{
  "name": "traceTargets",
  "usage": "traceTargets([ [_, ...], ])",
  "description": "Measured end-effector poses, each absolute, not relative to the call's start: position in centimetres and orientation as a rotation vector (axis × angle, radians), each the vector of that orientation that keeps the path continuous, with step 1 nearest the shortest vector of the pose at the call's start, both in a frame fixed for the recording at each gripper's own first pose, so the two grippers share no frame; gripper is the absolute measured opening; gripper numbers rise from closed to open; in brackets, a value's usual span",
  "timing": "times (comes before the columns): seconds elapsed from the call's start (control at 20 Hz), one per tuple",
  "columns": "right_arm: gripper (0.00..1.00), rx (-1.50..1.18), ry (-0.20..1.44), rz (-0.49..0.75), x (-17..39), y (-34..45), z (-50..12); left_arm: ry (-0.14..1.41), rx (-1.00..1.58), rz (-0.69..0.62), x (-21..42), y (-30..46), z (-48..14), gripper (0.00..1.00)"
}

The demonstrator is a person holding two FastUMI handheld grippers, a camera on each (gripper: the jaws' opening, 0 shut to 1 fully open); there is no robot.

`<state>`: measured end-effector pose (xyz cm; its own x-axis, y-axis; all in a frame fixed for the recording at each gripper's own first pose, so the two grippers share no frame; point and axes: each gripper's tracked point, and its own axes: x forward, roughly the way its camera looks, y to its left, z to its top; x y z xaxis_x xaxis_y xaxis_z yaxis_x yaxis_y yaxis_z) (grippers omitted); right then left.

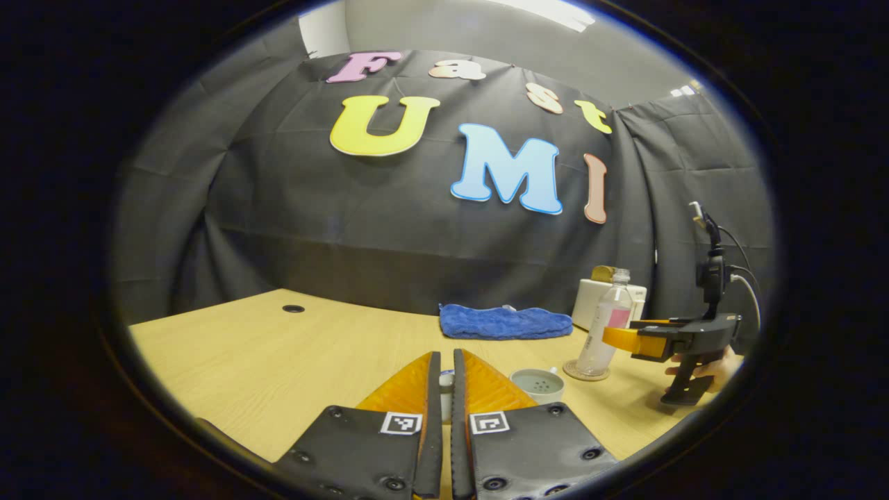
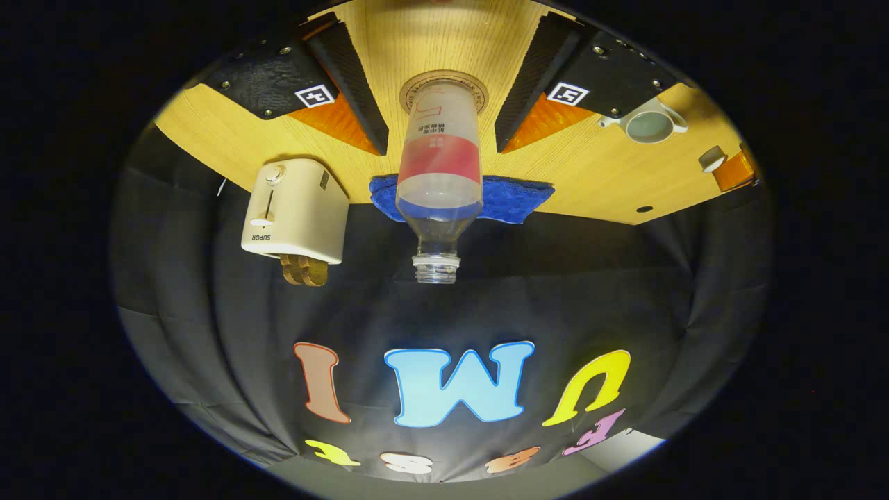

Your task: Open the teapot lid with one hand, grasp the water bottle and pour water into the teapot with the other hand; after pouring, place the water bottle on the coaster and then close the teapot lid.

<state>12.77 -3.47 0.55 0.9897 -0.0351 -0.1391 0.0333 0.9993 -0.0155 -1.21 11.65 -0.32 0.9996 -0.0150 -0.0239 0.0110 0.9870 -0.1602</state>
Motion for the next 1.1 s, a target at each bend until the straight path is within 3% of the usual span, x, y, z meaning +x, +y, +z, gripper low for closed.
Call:
traceTargets([
  [0.35,0.96,-0.023,0.089,-0.015,7.2,-2.2,0.0,-0.040,-0.091,-0.068,-1.4,8.1,1.3,0.11],
  [1.1,0.95,0.002,-0.003,-0.005,3.7,-0.8,0.2,-0.007,-0.007,-0.144,1.9,2.1,0.4,0.12],
])
